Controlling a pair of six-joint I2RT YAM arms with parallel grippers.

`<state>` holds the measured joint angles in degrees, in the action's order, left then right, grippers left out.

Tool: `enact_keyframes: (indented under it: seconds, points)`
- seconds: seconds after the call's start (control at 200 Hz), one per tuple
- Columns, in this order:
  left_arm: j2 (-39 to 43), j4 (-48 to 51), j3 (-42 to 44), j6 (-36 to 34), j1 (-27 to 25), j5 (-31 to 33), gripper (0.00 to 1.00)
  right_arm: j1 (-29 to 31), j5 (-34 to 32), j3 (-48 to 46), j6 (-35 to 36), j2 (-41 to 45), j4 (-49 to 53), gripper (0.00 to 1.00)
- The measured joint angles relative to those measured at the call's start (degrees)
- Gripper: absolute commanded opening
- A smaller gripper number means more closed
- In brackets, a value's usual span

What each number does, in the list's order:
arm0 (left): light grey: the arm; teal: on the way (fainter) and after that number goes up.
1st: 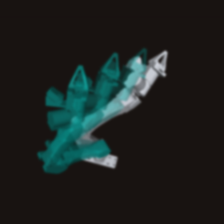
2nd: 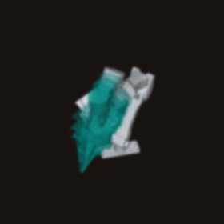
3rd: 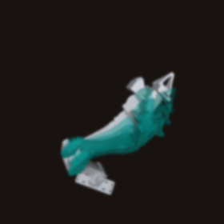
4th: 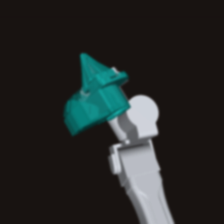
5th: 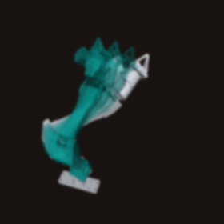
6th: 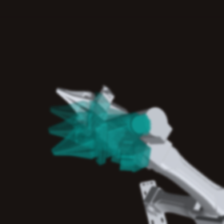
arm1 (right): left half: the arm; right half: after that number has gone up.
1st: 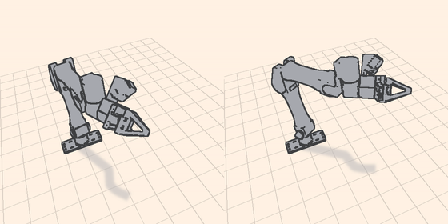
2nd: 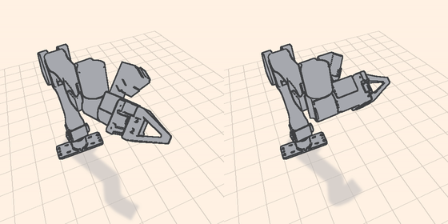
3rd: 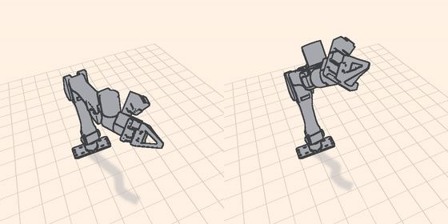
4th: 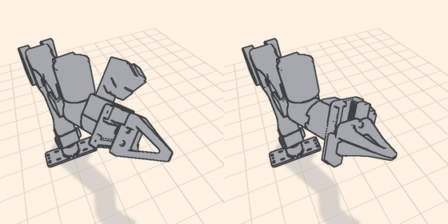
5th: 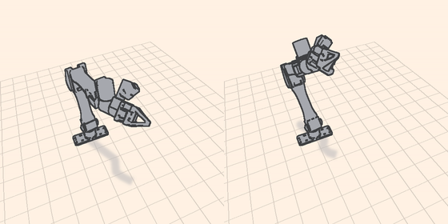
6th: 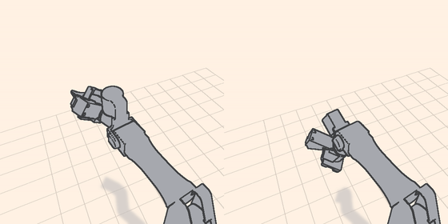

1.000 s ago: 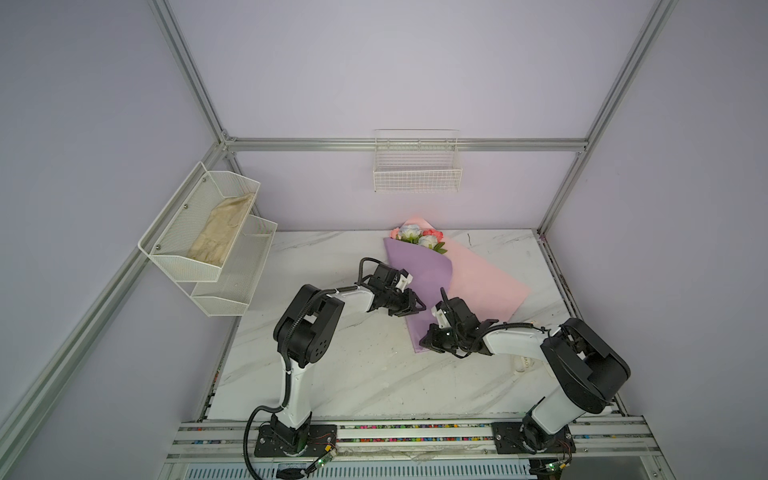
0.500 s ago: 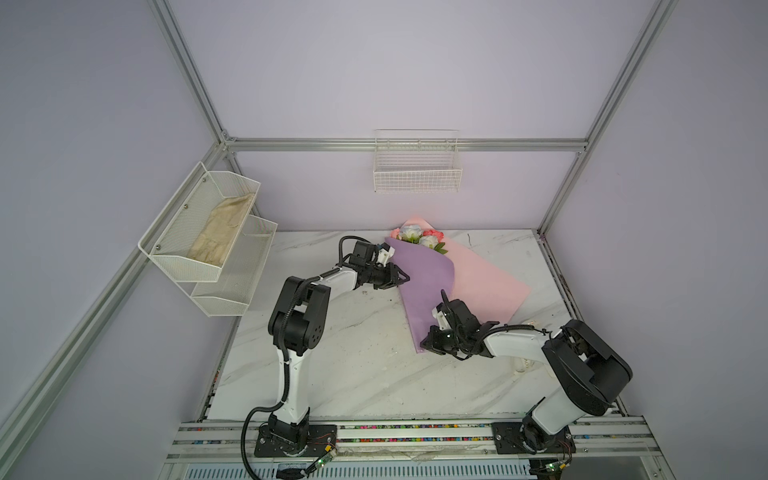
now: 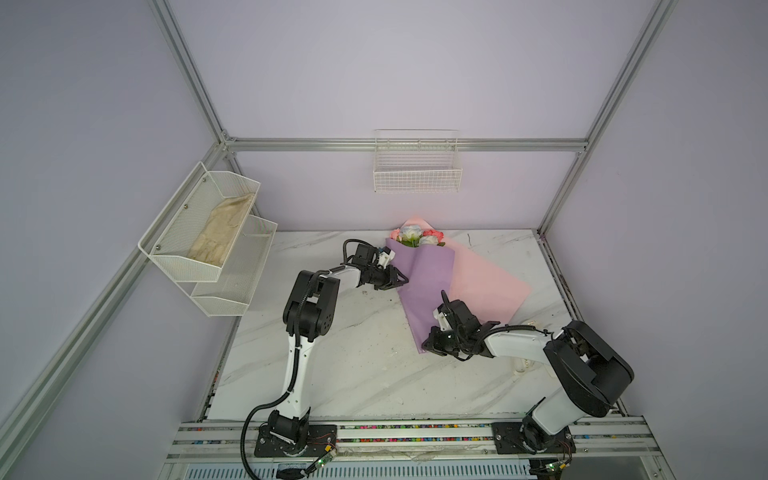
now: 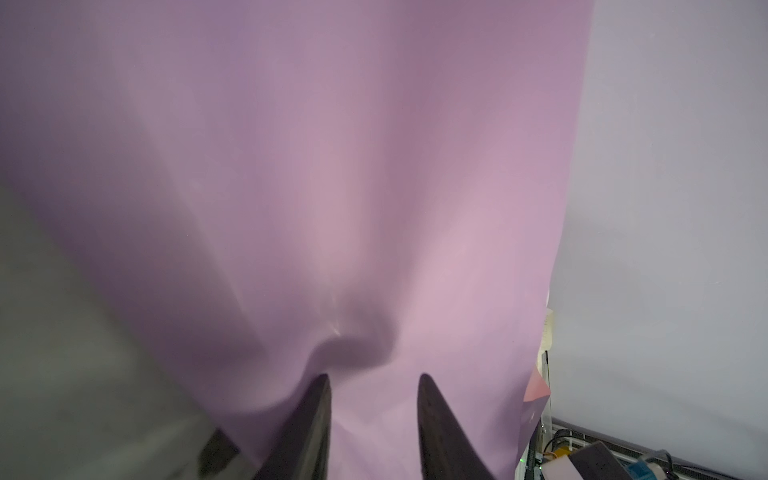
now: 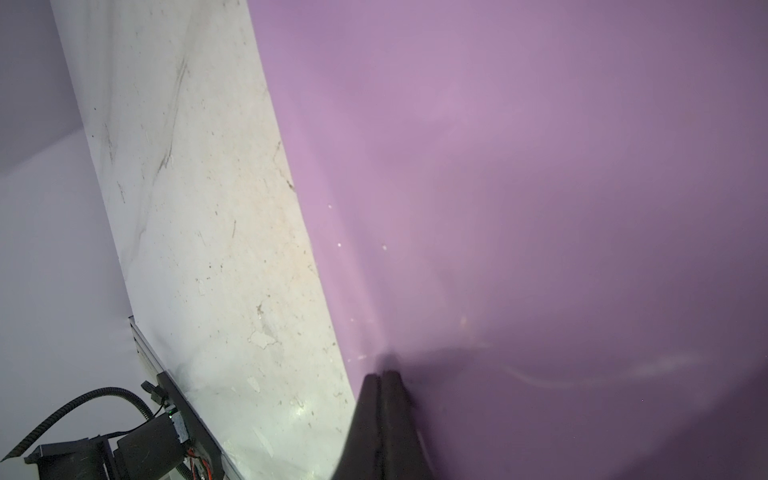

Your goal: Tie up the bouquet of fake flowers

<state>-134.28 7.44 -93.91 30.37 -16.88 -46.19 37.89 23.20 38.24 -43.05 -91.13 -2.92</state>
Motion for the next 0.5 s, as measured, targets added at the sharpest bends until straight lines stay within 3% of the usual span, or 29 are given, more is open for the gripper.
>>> enact_keyframes:
  seconds: [0.5]
  points:
    - [-14.01, 5.18, -24.15, -0.2, 6.16, 0.31, 0.39, 0.0, 0.11, 0.0, -0.13, 0.17, 0.74, 0.0]
